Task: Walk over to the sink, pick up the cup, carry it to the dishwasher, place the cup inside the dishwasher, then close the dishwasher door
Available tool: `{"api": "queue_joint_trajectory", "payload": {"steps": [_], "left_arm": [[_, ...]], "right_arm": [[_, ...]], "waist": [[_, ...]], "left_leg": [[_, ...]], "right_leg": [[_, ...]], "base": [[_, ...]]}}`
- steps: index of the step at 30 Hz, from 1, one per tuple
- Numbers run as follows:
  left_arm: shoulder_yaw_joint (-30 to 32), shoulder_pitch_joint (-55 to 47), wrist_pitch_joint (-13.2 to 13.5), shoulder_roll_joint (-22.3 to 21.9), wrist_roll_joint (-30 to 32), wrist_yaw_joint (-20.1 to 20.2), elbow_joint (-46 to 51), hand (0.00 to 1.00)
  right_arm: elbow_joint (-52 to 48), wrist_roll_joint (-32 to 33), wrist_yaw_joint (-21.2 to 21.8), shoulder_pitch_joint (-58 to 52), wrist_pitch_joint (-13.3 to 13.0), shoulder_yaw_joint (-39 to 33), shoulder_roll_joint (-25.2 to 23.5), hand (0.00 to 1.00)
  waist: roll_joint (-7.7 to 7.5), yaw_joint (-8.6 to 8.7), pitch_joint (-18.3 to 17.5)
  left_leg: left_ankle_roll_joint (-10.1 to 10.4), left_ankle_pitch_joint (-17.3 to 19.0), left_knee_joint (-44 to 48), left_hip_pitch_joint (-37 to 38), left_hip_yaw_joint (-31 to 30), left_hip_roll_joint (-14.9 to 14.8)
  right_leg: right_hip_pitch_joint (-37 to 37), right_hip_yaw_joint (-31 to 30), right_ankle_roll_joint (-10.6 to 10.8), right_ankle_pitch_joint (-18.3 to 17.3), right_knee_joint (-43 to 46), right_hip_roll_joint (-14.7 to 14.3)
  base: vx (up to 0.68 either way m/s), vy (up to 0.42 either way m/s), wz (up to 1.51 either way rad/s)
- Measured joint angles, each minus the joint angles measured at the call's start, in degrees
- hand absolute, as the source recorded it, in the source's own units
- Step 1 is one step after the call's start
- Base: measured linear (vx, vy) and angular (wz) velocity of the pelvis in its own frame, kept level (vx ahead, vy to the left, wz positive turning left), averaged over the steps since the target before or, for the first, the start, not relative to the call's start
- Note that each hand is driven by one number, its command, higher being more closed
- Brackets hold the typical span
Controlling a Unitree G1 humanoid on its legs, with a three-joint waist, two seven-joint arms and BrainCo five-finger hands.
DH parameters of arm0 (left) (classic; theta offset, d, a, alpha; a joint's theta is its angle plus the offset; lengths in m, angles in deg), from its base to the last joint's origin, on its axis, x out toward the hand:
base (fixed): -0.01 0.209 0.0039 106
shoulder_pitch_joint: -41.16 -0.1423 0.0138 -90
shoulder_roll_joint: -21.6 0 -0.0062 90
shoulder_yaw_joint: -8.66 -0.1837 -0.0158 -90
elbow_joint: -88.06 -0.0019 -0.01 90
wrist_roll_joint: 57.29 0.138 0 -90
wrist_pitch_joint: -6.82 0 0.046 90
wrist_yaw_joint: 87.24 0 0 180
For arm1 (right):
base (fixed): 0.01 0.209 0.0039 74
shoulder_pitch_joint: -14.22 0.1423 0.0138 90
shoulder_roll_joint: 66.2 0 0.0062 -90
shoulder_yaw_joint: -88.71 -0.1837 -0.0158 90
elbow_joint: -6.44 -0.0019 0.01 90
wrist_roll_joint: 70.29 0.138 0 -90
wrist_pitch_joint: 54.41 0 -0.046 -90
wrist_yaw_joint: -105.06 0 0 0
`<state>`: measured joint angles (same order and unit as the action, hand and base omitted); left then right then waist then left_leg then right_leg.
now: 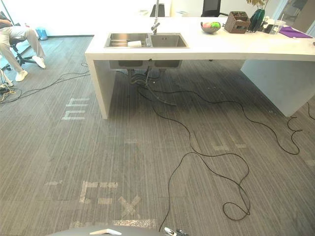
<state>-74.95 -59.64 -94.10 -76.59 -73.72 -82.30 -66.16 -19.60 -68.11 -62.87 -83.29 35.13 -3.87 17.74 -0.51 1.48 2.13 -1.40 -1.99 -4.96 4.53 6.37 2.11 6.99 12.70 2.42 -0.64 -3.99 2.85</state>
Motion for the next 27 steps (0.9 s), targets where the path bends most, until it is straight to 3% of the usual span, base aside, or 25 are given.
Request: {"api": "queue_joint_trajectory", "payload": {"steps": [4, 16, 19, 21, 27], "left_arm": [[-0.26, 0.03, 3.29, -0.06, 0.93, -2.45, 0.07, 0.00], [-0.17, 0.04, 5.19, -0.37, -1.72, -6.19, 0.14, 0.00], [0.29, 0.00, 5.54, -0.75, -5.10, -8.62, 0.14, 0.00], [0.69, -0.07, 7.37, -1.32, -5.95, -11.36, 0.17, 0.00], [2.47, -0.03, 8.13, -1.90, -5.77, -12.98, 0.57, 0.00]], "right_arm": [[-0.01, 2.95, -0.04, 0.79, -3.03, 1.44, -0.31, 0.00], [-0.25, 4.22, 1.66, 2.32, -4.95, 2.53, -0.74, 0.00], [-0.43, 4.21, 1.67, 3.05, -5.50, 2.66, -0.99, 0.00], [-0.62, 4.20, 1.55, 3.50, -5.51, 3.09, -1.03, 0.00], [-2.27, 1.86, -0.27, 3.79, -5.60, 4.17, -1.21, 0.00]], "waist": [[-0.10, 0.09, 0.16], [-0.24, 0.06, 0.60], [-0.25, -0.06, 0.61], [-0.24, -0.14, 0.61], [-0.45, -0.22, 0.67]], "left_leg": [[-0.24, -0.15, 0.00, 0.01, -0.04, 0.01], [-0.30, -0.22, -0.01, 0.00, -0.23, 0.01], [-0.27, -0.20, -0.01, -0.16, -0.54, 0.10], [-0.25, -0.18, -0.01, -0.35, -1.03, 0.27], [-0.35, -0.24, -0.01, -0.41, -1.28, 0.50]], "right_leg": [[0.04, 0.12, -0.16, 0.10, 0.01, -0.03], [0.11, 0.34, -0.10, 0.02, 0.01, -0.02], [0.10, 0.63, -0.01, -0.06, 0.00, 0.05], [0.09, 0.88, -0.01, -0.07, 0.00, 0.16], [0.14, 0.99, 0.02, -0.09, 0.03, 0.35]], "base": [[0.00, 0.000, 0.00], [-0.02, -0.004, 0.01], [-0.03, -0.004, 0.05], [-0.02, 0.001, 0.10], [0.00, 0.002, 0.03]]}}
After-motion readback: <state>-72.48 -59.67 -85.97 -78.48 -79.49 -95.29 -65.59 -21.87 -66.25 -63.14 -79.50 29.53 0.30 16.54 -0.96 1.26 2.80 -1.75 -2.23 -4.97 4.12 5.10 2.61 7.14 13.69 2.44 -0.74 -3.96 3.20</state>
